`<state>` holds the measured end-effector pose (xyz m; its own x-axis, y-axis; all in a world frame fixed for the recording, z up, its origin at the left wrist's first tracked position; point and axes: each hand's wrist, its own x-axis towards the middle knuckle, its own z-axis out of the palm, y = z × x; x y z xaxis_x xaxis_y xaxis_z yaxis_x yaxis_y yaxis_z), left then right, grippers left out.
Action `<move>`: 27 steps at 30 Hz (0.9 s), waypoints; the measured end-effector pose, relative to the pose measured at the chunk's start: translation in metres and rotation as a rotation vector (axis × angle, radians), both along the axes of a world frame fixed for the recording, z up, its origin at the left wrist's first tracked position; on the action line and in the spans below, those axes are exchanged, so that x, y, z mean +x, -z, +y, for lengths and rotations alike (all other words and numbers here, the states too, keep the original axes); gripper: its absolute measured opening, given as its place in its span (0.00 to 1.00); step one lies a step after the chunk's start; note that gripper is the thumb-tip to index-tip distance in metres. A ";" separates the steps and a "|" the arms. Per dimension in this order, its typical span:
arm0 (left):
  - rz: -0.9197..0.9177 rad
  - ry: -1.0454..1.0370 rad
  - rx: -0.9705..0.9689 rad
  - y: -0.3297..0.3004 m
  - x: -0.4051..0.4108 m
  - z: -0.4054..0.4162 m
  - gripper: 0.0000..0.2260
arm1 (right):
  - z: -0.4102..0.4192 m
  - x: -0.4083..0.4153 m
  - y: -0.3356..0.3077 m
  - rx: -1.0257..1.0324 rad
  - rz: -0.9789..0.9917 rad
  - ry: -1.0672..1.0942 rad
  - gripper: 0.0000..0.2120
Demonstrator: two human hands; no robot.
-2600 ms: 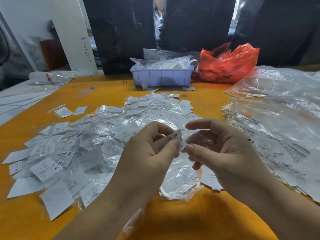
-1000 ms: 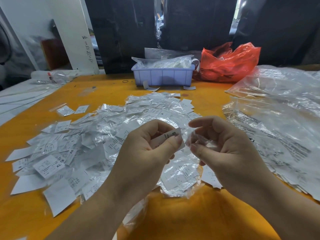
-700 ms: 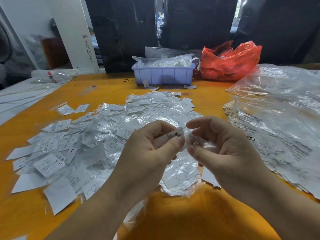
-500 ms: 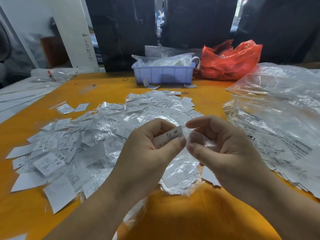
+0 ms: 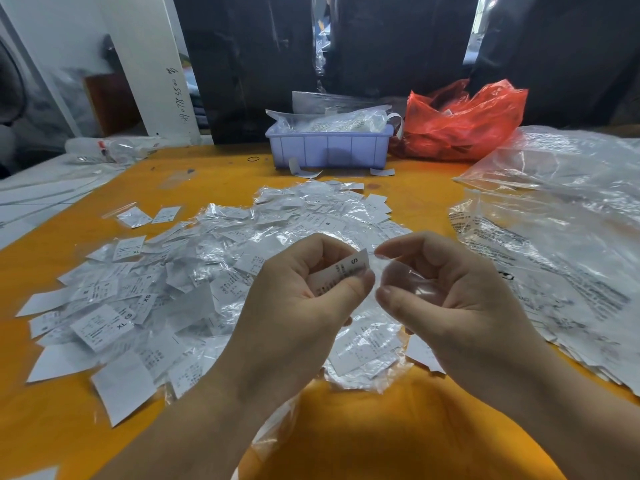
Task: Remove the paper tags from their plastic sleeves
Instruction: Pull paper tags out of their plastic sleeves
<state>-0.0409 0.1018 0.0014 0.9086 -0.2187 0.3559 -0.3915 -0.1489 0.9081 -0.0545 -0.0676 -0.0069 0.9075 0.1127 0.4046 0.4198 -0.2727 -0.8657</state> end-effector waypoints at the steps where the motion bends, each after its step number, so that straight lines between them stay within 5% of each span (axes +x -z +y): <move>1: 0.003 0.011 0.007 0.001 0.000 0.000 0.04 | 0.000 0.000 0.000 0.004 -0.002 -0.011 0.13; 27: 0.023 0.095 0.063 -0.005 -0.001 0.001 0.09 | 0.003 0.000 -0.004 0.052 0.039 -0.034 0.11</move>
<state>-0.0419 0.1031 0.0067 0.8906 -0.3252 0.3178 -0.3855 -0.1692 0.9071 -0.0546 -0.0648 -0.0030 0.9188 0.1231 0.3750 0.3936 -0.2130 -0.8943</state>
